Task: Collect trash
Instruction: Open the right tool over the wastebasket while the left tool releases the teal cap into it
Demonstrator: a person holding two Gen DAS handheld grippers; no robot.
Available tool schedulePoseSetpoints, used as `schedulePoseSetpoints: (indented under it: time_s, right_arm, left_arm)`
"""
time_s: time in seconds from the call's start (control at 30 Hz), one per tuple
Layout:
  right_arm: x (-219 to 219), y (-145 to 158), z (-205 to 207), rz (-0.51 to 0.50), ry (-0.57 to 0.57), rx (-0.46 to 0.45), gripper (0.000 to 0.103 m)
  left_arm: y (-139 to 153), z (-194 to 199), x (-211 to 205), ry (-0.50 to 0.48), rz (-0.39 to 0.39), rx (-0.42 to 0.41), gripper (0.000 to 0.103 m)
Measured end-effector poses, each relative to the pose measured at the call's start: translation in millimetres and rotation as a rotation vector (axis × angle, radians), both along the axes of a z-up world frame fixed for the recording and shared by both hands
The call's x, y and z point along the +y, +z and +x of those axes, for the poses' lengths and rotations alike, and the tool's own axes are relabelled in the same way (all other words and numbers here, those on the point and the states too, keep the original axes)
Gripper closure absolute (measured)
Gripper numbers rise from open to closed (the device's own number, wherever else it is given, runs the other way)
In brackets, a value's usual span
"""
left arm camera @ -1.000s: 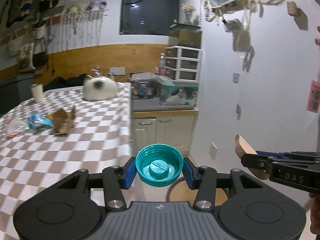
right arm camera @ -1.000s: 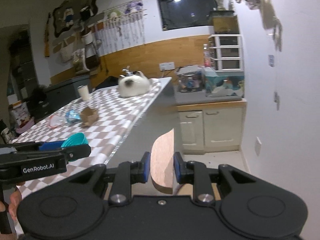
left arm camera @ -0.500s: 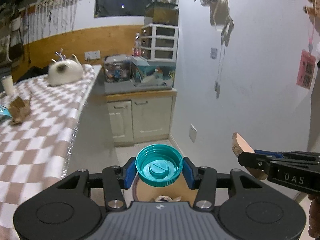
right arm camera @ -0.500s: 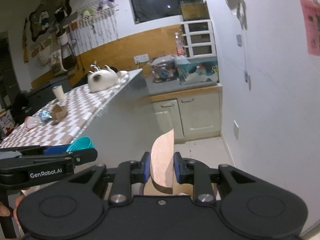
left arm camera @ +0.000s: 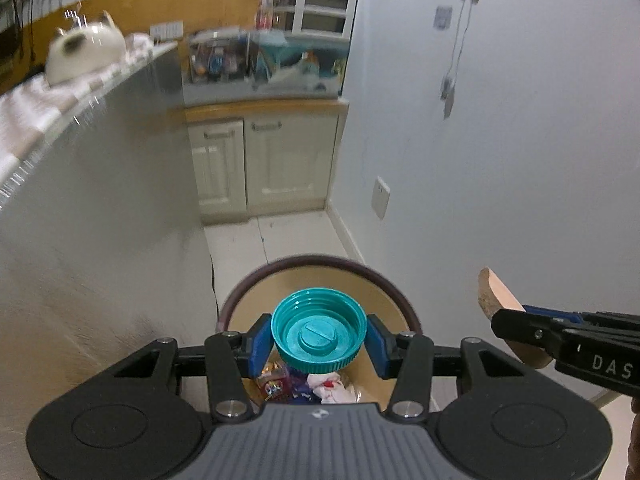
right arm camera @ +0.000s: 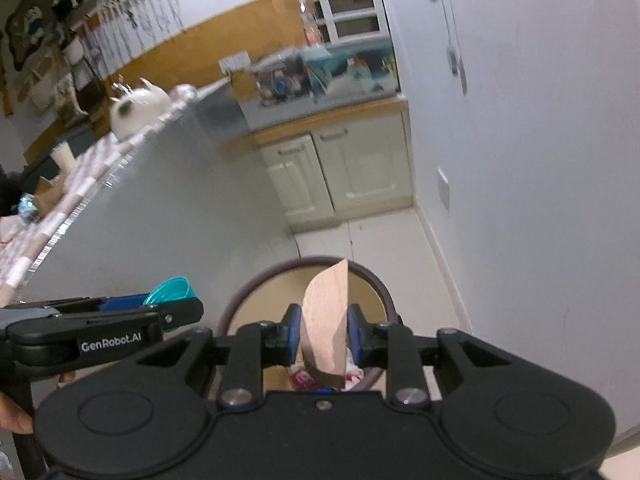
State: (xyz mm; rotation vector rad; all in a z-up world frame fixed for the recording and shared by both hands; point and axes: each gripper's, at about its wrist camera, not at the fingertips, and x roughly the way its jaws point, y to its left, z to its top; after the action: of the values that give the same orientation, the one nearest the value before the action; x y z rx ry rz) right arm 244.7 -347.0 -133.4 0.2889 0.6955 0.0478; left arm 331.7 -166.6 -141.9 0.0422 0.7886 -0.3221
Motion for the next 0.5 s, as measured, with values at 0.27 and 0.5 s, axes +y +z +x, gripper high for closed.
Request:
schedulePoseSetpoints:
  time_s: [0.27,0.5]
  right_arm:
    - [-3,-47,47,0.02,0.02,0.112,0.078]
    - [8,-79,85,0.058,0.052,0.205,0.078]
  left_arm:
    - [-54,45,0,0.029,-0.018,0.108,0.053]
    - [-84,72,10,0.075,-0.023,0.156,0.053]
